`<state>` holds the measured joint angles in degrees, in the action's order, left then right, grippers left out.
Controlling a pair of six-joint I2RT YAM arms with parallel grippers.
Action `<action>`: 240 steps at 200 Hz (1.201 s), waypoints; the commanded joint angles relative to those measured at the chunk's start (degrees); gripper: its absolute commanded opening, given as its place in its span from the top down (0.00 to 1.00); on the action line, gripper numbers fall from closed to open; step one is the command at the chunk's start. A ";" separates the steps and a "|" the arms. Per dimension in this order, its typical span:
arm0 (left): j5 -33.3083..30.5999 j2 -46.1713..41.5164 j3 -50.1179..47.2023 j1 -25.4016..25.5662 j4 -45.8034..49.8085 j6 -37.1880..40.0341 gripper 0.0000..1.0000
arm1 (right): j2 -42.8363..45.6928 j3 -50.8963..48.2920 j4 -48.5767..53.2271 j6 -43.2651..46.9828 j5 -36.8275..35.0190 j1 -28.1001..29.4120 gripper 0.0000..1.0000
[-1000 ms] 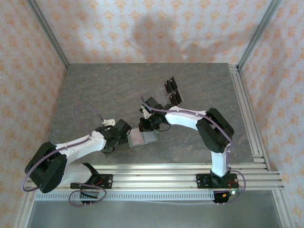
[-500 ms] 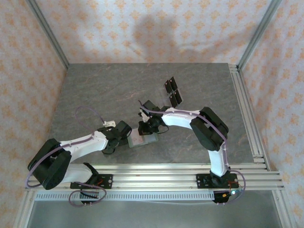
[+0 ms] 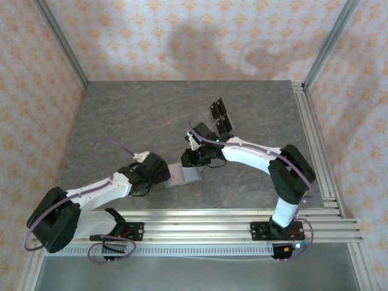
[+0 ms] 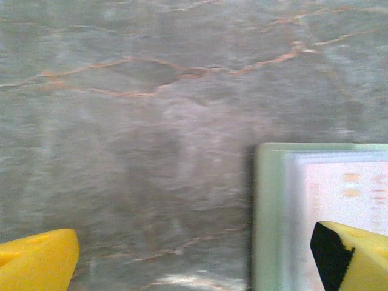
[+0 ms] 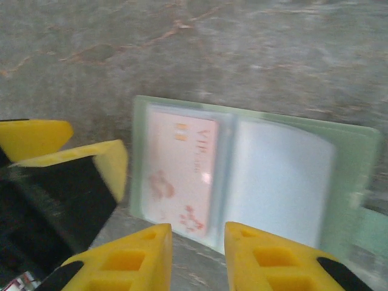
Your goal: Put the credit cards into the card holder
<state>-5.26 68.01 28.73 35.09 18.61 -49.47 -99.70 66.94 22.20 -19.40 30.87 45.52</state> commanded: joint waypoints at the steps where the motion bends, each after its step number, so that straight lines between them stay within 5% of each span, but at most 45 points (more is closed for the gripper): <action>1: 4.98 0.60 -0.52 -0.64 -8.61 -0.19 0.00 | 0.32 -4.39 1.12 0.85 -3.81 -0.87 0.72; 89: 10.22 8.74 -0.53 -1.08 -22.82 -1.74 0.00 | -0.59 -9.61 -2.48 -0.10 -4.19 -1.04 0.76; 240: 13.22 10.13 2.00 -0.62 -27.31 -1.77 0.00 | -3.39 -9.63 -3.82 -0.52 -2.97 -1.12 0.80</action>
<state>4.12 76.58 28.80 34.35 -0.75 -50.61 -101.06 57.25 19.64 -19.49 28.23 44.29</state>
